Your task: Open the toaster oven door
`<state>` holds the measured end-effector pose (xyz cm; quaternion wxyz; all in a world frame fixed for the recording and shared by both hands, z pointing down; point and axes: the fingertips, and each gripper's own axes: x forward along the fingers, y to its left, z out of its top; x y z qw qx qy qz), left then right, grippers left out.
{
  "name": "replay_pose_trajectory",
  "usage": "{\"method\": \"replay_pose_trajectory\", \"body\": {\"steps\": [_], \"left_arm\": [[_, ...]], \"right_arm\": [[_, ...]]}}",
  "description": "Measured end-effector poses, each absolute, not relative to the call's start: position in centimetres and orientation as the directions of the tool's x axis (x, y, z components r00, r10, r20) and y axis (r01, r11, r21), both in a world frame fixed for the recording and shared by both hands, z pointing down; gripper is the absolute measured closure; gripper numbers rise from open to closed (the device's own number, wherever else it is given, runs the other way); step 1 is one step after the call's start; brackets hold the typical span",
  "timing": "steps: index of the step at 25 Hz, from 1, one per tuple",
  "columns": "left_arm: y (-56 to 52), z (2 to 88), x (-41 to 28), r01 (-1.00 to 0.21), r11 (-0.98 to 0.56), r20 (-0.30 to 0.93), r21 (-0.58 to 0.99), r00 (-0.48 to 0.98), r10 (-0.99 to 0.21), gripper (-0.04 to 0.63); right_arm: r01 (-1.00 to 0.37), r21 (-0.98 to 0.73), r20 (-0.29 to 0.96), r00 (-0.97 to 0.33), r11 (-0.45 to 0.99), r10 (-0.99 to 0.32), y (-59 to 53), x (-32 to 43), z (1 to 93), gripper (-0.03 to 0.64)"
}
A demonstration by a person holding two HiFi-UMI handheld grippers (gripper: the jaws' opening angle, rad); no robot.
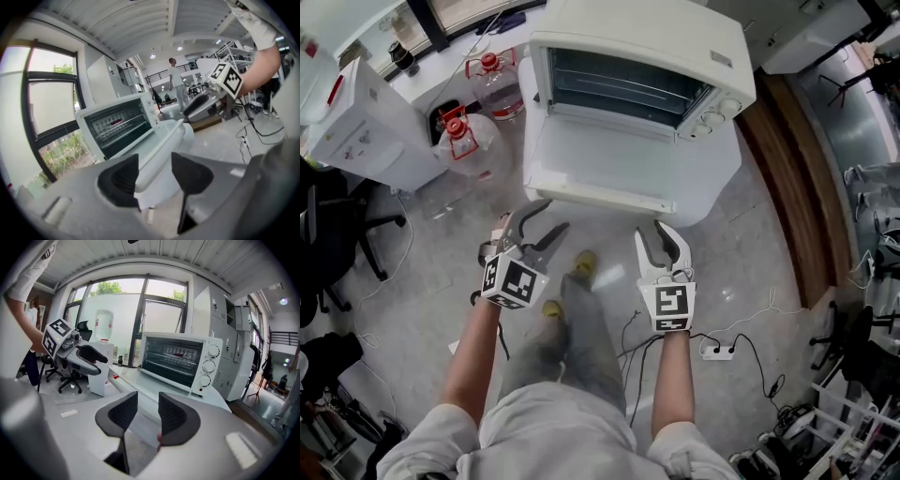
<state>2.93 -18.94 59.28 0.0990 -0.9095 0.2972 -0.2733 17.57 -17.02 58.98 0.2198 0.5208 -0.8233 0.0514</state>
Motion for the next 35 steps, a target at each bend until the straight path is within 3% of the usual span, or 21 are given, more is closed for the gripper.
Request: {"method": "replay_pose_trajectory", "body": {"steps": [5,12,22,35], "left_arm": [[-18.6,54.7,2.0,-0.564,-0.772,0.378,-0.294,0.673,-0.635,0.415],[-16.7,49.0,0.5,-0.621,-0.743,0.314,-0.251,0.674,-0.669,0.476],[-12.8,42.3,-2.0,-0.678,-0.709,0.228,-0.192,0.672,-0.705,0.535],[-10.2,36.4,-3.2,-0.745,-0.654,0.137,-0.133,0.639,-0.757,0.598]], "right_arm": [[-0.905,0.127,0.372,-0.335,0.405,-0.866,-16.6,17.6,54.2,0.482],[-0.943,0.098,0.301,-0.275,0.317,-0.913,-14.2,17.8,48.1,0.557],[-0.975,0.068,0.251,-0.19,0.213,-0.949,-9.1,17.6,41.9,0.609],[-0.976,0.032,0.208,-0.202,0.213,-0.957,-5.6,16.3,37.2,0.614]]}}
